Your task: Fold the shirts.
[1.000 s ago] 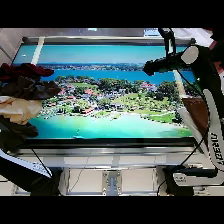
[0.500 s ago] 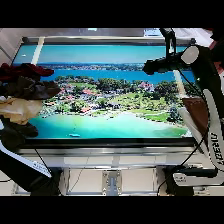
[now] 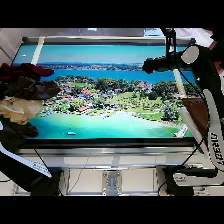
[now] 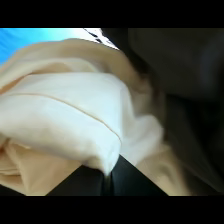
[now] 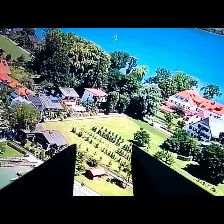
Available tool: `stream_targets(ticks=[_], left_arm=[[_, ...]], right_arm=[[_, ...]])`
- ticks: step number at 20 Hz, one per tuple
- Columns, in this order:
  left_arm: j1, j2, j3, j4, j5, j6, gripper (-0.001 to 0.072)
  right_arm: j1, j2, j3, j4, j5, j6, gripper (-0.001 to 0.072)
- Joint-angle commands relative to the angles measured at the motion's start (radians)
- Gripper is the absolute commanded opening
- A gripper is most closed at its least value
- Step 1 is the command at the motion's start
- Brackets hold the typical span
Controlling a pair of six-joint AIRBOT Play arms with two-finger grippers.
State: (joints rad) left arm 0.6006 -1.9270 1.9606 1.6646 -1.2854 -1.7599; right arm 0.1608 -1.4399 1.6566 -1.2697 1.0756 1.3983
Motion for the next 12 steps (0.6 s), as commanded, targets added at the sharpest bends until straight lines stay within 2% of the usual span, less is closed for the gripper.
stream_targets(ticks=[1,5,10,12], left_arm=[[-0.018,0.066,0.012,-0.276,-0.043,0.019,0.0009],[-0.158,0.198,0.012,-0.529,-0.005,0.131,0.0008],[-0.541,0.303,0.012,-0.604,-0.005,0.248,0.0008],[-0.732,0.295,0.012,-0.593,0.003,0.252,0.0008]], right_arm=[[0.001,0.0,0.001,-0.02,-0.017,0.0,0.0411],[0.001,0.0,0.001,-0.117,-0.015,0.0,0.0411],[-0.023,0.0,0.001,-0.174,-0.01,0.002,0.0411],[-0.04,0.0,0.0,-0.192,-0.005,0.019,0.041]])
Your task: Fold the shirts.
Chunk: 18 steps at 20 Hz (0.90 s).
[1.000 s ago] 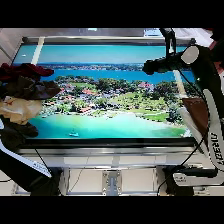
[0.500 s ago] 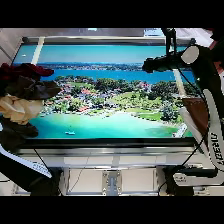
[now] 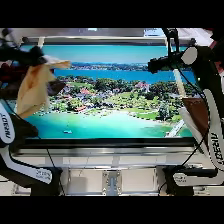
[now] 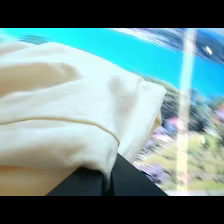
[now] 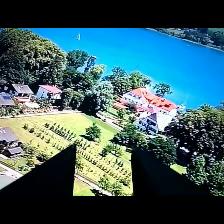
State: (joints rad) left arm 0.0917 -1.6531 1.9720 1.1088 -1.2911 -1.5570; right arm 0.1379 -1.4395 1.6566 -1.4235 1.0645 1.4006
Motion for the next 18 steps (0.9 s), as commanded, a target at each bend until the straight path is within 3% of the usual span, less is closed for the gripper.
stream_targets(ticks=[1,5,10,11,13,14,16,18], left_arm=[[-0.324,0.011,-0.001,-0.02,0.03,0.069,0.0008],[-0.676,-0.084,-0.002,0.097,0.109,0.073,0.0008],[-0.901,-0.269,-0.002,0.155,0.196,0.061,0.0017],[-0.91,-0.276,-0.001,0.163,0.262,0.061,0.0129],[-0.896,-0.271,0.042,0.212,0.389,0.061,0.0636],[-0.88,-0.265,0.082,0.267,0.424,0.058,0.0696],[-0.831,-0.215,0.117,0.461,0.478,0.012,0.0696],[-0.777,-0.155,0.117,0.728,0.407,-0.03,0.0694]], right_arm=[[-0.03,0.0,0.0,-0.052,0.011,0.025,0.041],[-0.087,0.0,0.0,-0.086,0.071,0.032,0.041],[-0.17,0.0,0.0,-0.101,0.127,0.035,0.041],[-0.186,0.0,0.0,-0.104,0.127,0.034,0.0411],[-0.215,0.0,0.0,-0.106,0.124,0.011,0.0411],[-0.227,0.0,-0.008,-0.106,0.12,0.005,0.0411],[-0.239,0.0,-0.046,-0.106,0.121,0.004,0.0411],[-0.24,0.0,-0.129,-0.032,0.14,0.001,0.0411]])
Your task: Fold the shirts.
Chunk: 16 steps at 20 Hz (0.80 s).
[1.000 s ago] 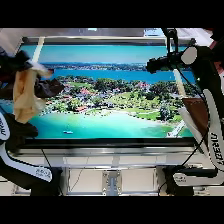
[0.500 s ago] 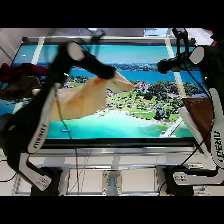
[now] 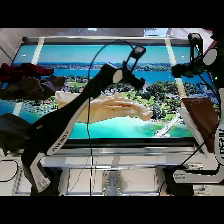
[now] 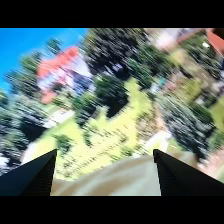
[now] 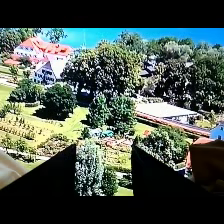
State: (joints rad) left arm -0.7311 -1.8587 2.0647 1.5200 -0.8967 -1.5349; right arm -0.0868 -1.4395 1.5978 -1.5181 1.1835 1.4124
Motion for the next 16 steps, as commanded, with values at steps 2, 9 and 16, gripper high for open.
stream_targets(ticks=[2,9,16], left_arm=[[0.114,0.085,0.023,0.496,-0.168,-0.059,0.0693],[0.428,0.089,-0.1,0.443,-0.563,-0.118,0.0691],[0.528,0.088,-0.107,0.407,-0.558,-0.114,0.0691]], right_arm=[[-0.013,0.0,-0.173,0.199,0.051,-0.097,0.0412],[0.009,0.0,-0.459,0.381,0.065,-0.218,0.0412],[0.06,0.0,-0.522,0.584,0.069,-0.391,0.0415]])
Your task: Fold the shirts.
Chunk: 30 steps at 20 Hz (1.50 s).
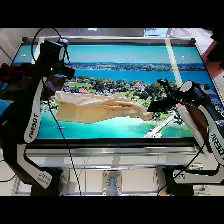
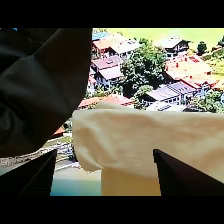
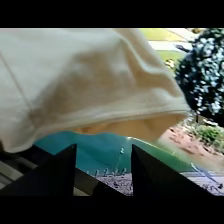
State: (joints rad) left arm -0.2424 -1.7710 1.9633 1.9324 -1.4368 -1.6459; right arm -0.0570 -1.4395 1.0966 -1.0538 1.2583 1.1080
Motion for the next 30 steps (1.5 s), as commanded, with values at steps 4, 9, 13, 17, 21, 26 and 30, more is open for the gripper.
stream_targets(ticks=[4,9,13,17,21,26,30], left_arm=[[0.061,0.0,-0.005,-0.006,-0.034,-0.003,0.0691],[0.061,0.0,-0.005,-0.007,-0.035,-0.003,0.0691],[0.061,0.0,-0.005,-0.007,-0.028,-0.003,0.0691],[0.061,-0.007,-0.013,-0.014,-0.019,-0.003,0.0691],[0.064,-0.037,-0.135,-0.022,-0.029,-0.01,0.0691],[0.113,-0.056,-0.233,-0.008,0.006,-0.121,0.0691],[0.193,-0.069,-0.236,-0.168,0.053,-0.123,0.0691]], right_arm=[[0.117,0.0,-0.021,0.124,-0.033,-0.111,0.0478],[0.164,0.0,-0.021,0.047,-0.145,-0.109,0.0478],[0.163,0.0,-0.021,0.02,-0.309,-0.076,0.0385],[0.163,0.0,-0.021,-0.046,-0.39,-0.072,0.0032],[0.163,0.0,-0.021,-0.082,-0.37,-0.052,0.0032],[0.163,0.0,-0.021,-0.084,-0.346,-0.052,0.0032],[0.163,0.0,-0.021,-0.084,-0.348,-0.052,0.0032]])
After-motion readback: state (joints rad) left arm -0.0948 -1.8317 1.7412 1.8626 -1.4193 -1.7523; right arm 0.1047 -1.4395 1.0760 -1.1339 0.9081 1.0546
